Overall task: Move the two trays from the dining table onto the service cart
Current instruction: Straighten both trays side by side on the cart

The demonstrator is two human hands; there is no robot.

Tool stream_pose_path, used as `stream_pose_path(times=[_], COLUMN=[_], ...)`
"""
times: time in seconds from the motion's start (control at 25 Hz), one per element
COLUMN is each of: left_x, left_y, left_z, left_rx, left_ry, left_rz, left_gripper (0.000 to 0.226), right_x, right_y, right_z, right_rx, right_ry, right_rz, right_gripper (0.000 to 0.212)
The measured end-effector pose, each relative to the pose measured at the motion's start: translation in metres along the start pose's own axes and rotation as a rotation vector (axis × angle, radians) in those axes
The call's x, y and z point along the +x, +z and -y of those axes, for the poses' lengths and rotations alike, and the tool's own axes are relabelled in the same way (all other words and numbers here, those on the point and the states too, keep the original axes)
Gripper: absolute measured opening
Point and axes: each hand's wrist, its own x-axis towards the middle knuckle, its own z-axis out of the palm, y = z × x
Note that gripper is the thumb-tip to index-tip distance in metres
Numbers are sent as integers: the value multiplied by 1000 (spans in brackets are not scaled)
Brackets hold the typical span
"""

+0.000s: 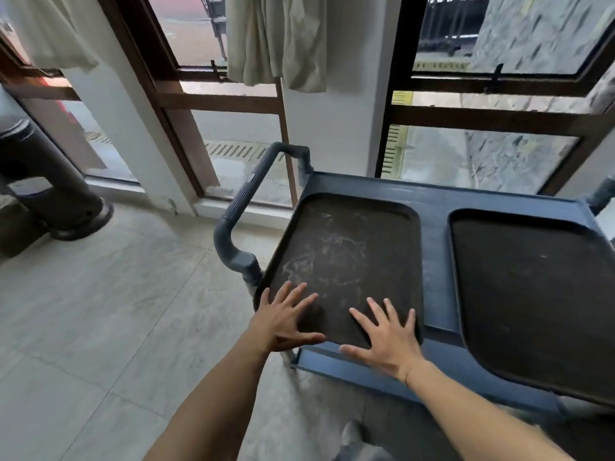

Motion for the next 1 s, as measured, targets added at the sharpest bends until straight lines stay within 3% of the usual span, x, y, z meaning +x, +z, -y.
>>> stream_pose_path(times=[0.4, 0.76, 1.0], left_x=[18, 48, 81], left_y=[16, 16, 0], left_z=[14, 21, 24], left_rx=[35, 207, 196], left_ry=[126, 212, 253], left_rz=[19, -83, -168], left_gripper=[100, 89, 77], right_x=[6, 29, 60], right_y=[4, -3, -21], right_z=[-2, -11, -23], right_rx=[-5, -33, -64], right_ry=[5, 5, 33], right_rz=[-53, -72, -97], right_gripper=[101, 98, 91])
